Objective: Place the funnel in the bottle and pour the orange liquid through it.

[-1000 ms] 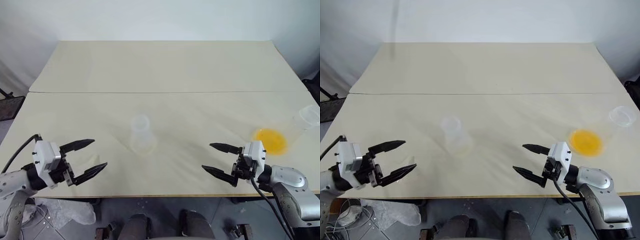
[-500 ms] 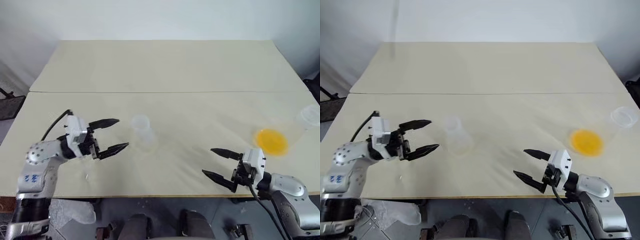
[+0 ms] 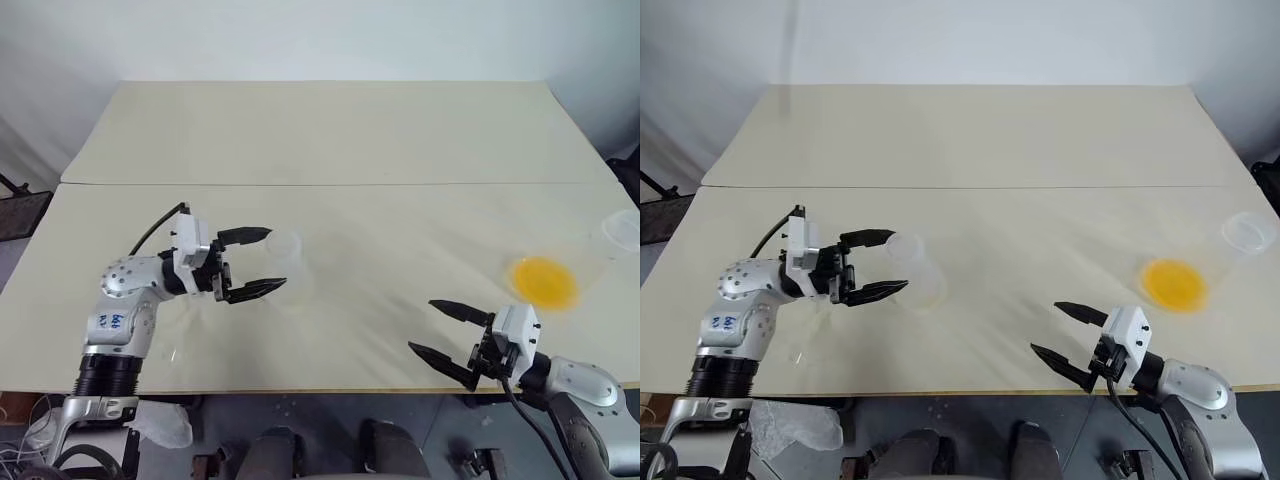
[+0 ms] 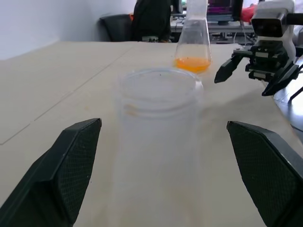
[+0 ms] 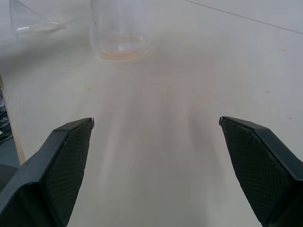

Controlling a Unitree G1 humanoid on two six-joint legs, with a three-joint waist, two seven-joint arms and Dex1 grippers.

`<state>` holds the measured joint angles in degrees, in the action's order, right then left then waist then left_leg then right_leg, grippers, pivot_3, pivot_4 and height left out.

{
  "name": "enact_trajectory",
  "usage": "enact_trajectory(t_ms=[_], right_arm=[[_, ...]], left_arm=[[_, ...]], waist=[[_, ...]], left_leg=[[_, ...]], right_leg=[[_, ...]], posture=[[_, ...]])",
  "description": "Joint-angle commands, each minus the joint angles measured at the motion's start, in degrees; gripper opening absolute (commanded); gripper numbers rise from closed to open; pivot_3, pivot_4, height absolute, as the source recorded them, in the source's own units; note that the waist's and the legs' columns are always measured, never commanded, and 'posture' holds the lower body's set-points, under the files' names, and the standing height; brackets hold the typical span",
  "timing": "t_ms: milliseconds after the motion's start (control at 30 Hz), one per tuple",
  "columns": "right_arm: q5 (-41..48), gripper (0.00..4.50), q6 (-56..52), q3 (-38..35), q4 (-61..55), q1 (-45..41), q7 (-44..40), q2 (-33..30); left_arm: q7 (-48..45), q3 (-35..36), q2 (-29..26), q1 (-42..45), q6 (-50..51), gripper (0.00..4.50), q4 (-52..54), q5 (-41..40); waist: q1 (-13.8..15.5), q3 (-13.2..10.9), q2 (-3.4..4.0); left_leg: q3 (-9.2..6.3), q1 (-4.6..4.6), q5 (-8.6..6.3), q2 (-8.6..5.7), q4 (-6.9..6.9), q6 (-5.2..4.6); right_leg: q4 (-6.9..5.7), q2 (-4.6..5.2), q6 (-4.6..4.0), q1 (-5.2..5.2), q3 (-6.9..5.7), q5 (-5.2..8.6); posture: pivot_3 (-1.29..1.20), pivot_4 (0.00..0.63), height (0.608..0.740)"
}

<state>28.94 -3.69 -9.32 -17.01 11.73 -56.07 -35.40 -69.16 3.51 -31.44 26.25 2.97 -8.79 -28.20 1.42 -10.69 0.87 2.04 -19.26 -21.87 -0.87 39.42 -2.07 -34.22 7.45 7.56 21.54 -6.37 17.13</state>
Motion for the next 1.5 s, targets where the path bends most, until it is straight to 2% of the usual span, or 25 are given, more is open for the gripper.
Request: enact_trajectory(t_ms=[33, 133, 233, 400, 833, 1267, 1367, 1500], right_arm=[[0.8, 4.44, 1.5, -1.7, -1.4, 0.2, -0.2, 0.2], [0.9, 4.44, 1.9, -2.0, -1.3, 0.3, -0.2, 0.2], [1.1, 4.50, 2.1, -2.2, -1.4, 0.1, -0.1, 0.0], [1.6, 4.50, 1.7, -2.8, -2.0, -0.3, 0.6, 0.0], [4.8, 4.50, -0.8, -5.7, -3.3, -1.5, 0.0, -1.8], [8.9, 4.50, -5.1, -12.8, -8.4, 1.2, 1.5, -3.4], [8.5, 4.50, -5.5, -14.2, -9.8, 2.4, 2.6, -3.2], [8.7, 4.50, -6.1, -14.9, -12.4, 4.0, 4.7, -2.5]], left_arm=[[-0.5, -0.3, 0.7, 1.5, -1.1, 4.50, -0.9, 0.8], [-0.6, -0.6, 1.1, 2.2, -1.0, 4.50, -1.8, 1.4], [-0.3, -0.7, 1.6, 3.1, -0.7, 3.93, -2.9, 1.7], [0.2, -0.2, 2.3, 4.2, -0.2, 2.35, -4.0, 1.2], [-2.6, -3.0, 4.3, 9.7, 2.4, 2.31, -4.3, 1.4], [-5.5, -12.0, 16.5, 24.0, -3.2, 2.31, -15.7, 7.7], [-3.7, -13.0, 19.6, 27.4, -3.5, 2.31, -20.3, 10.0], [0.1, -15.1, 20.9, 29.9, -6.3, 2.31, -27.0, 16.2]], waist=[[0.0, 0.0, 0.00], [-0.1, 0.0, 0.00], [-0.1, 0.0, -0.01], [0.1, 0.0, -0.02], [0.2, 0.0, -0.06], [0.3, -0.1, -0.17], [0.4, -0.1, -0.19], [0.4, -0.1, -0.20]], left_leg=[[0.01, 0.00, 0.00, 0.00, 0.00, 0.00], [0.01, 0.00, 0.00, 0.01, 0.00, -0.01], [0.00, 0.00, 0.00, 0.01, 0.09, -0.01], [-0.02, -0.02, 0.00, 0.00, 0.22, -0.01], [-0.08, -0.12, 0.00, -0.01, 0.33, -0.03], [-0.12, -0.40, -0.01, -0.10, 0.55, -0.14], [-0.12, -0.44, 0.00, -0.12, 0.57, -0.19], [-0.12, -0.48, 0.00, -0.16, 0.56, -0.23]], right_leg=[[0.01, 0.00, 0.00, 0.00, 0.01, 0.00], [-0.01, -0.01, 0.00, 0.00, 0.01, 0.00], [-0.11, 0.00, 0.00, 0.00, 0.01, 0.00], [-0.19, 0.04, 0.00, 0.00, 0.05, 0.00], [-0.21, 0.04, 0.01, 0.00, 0.01, -0.01], [-0.15, 0.03, 0.10, 0.02, -0.10, -0.05], [-0.11, 0.04, 0.11, 0.02, -0.11, -0.06], [0.00, 0.04, 0.16, 0.02, -0.11, -0.09]], posture=[[0.00, 0.150, 0.740], [0.00, 0.150, 0.740], [0.00, 0.150, 0.740], [0.00, 0.150, 0.740], [0.00, 0.150, 0.740], [0.00, 0.150, 0.740], [0.00, 0.150, 0.740], [0.00, 0.150, 0.740]])
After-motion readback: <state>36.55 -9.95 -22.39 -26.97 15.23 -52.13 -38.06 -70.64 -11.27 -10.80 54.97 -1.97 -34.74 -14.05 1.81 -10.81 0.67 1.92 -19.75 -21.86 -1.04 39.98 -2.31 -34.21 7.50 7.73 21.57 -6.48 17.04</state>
